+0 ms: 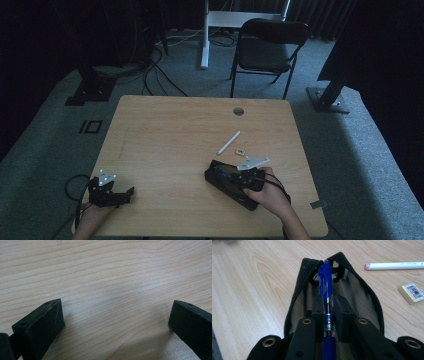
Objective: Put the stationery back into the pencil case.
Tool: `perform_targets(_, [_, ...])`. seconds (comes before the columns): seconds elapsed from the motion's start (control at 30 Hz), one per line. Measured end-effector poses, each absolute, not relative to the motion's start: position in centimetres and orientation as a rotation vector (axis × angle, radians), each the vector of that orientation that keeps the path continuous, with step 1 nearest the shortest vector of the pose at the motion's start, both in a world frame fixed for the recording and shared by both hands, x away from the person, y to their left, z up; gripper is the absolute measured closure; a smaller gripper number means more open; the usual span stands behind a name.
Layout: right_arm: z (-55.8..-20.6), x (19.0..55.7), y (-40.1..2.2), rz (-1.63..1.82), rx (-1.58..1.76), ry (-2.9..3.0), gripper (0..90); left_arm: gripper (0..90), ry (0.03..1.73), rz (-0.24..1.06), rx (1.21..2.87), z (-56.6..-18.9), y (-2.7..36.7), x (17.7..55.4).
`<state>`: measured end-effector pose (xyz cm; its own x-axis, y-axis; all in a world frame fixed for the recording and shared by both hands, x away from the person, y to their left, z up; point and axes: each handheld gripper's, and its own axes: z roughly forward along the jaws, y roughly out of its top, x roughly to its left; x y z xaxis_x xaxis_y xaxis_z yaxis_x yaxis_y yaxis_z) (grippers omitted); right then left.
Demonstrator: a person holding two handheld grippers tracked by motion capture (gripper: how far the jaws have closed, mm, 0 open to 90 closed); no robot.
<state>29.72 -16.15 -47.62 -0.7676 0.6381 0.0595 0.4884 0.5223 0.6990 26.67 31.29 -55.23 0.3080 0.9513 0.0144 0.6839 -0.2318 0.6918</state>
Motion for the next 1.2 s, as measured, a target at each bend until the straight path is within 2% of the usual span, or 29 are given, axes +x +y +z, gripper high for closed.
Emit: perform_targets(1.2, [-49.6,31.2,-14.0,0.842,0.955,2.672,79.5,0.2,1.445,0.597,1.998,-55.2,31.3,26.7])
